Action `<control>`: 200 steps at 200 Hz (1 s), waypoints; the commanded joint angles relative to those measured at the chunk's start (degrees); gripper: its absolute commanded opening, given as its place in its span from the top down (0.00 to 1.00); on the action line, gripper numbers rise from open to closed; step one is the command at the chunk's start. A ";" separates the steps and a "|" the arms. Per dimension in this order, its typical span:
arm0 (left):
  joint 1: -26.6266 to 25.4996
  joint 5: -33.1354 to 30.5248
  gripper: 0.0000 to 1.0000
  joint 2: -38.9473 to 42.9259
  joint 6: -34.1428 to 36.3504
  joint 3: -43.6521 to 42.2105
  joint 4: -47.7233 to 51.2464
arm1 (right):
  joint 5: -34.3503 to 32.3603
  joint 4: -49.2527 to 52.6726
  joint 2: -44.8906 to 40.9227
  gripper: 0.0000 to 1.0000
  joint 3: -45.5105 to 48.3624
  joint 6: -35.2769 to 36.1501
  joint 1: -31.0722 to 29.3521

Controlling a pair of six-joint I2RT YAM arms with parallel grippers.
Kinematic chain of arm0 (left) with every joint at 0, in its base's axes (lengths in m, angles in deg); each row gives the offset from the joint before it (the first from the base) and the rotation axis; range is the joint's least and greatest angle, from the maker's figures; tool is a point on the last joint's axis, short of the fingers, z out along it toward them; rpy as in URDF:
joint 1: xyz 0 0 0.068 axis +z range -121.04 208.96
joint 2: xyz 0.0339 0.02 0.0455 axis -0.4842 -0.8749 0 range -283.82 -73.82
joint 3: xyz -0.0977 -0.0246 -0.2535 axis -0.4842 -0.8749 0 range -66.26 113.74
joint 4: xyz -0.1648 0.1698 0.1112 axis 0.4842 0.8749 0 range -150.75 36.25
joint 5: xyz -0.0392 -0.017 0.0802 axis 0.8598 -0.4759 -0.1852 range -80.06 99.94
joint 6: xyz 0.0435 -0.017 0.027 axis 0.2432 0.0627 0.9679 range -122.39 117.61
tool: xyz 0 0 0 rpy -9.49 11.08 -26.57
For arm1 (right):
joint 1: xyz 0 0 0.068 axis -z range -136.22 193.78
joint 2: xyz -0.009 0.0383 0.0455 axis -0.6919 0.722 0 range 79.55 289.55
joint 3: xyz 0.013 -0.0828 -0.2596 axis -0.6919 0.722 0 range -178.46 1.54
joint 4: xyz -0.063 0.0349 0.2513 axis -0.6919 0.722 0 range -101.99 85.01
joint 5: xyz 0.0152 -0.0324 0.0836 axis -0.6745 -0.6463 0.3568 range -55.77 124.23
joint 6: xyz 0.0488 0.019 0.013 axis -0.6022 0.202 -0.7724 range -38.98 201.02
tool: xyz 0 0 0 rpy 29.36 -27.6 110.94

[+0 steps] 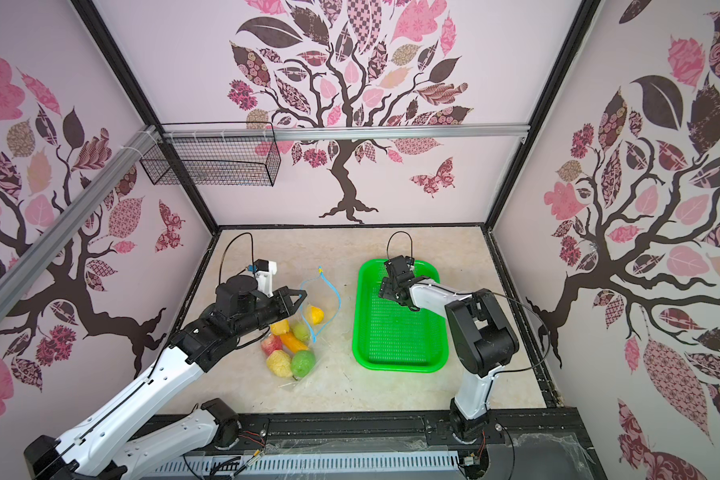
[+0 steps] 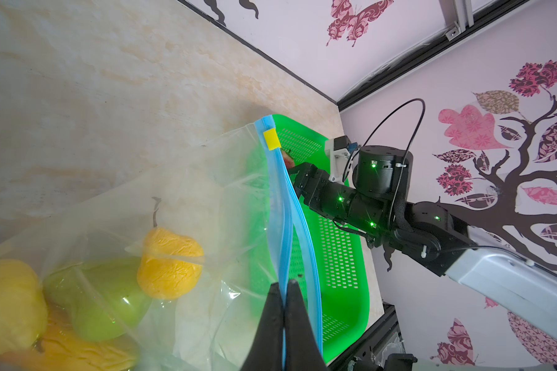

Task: Place the food in the zip-top bag and seal the zipper
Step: 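Lower the right gripper and grasp the red apple by its top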

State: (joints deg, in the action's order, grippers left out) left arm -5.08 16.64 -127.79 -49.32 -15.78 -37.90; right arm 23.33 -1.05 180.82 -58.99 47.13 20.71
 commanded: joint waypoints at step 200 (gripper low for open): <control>0.29 0.42 1.00 -0.10 0.00 -0.38 -1.07 | 1.93 4.09 13.27 0.22 -13.20 1.68 0.60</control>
State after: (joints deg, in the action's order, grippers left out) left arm -5.08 16.73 -128.12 -49.54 -15.78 -38.01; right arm 26.96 0.89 191.01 -70.21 49.47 21.21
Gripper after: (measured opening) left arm 0.046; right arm 0.804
